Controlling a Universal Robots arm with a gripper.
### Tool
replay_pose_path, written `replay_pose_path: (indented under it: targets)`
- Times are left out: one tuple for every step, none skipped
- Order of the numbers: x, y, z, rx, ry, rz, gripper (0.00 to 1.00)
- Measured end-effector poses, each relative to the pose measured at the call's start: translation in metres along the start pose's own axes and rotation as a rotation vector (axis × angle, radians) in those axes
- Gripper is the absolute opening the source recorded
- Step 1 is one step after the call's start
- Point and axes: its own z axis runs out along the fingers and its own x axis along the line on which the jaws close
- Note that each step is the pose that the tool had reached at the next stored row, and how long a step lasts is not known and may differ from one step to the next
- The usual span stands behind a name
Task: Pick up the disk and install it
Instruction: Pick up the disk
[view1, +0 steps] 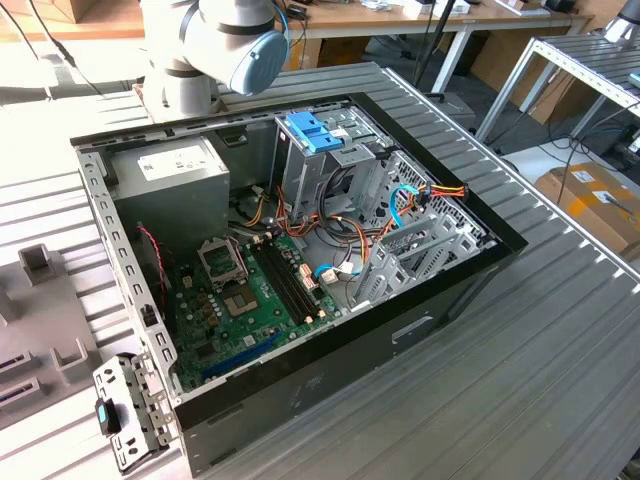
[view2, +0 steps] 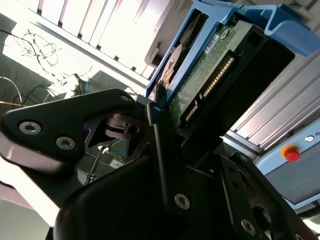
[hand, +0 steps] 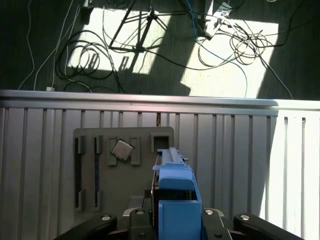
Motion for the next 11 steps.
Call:
replay_pose_path:
  targets:
    - [0.0000,0.0000,-0.0009,0.0001,0.0000,0.000,0.36]
    - [0.0000,0.0000,-0.0020,0.0000,0.0000,0.000,0.36]
    - [0.0000,0.0000,-0.0029,-0.0001,0.0000,0.000,0.36]
    - [-0.0001,0.0000,-0.0036,0.0000,0.0000,0.000,0.36]
    - [-0.0001,-0.0001,-0.0053,0.0000,0.0000,0.000,0.36]
    - [-0.0001,-0.0001,-0.0068,0.0001,-0.0001,0.000,0.36]
    - [-0.0001,-0.0001,-0.0080,0.0000,0.0000,0.000,0.36]
    - [-0.0001,-0.0001,-0.0093,0.0000,0.0000,0.000,0.36]
    - [-0.0001,-0.0001,-0.0100,0.0000,0.0000,0.000,0.36]
    - [-0.0001,-0.0002,-0.0107,0.0000,0.0000,0.000,0.36]
    - [-0.0001,-0.0001,-0.0113,-0.0001,0.0000,0.000,0.36]
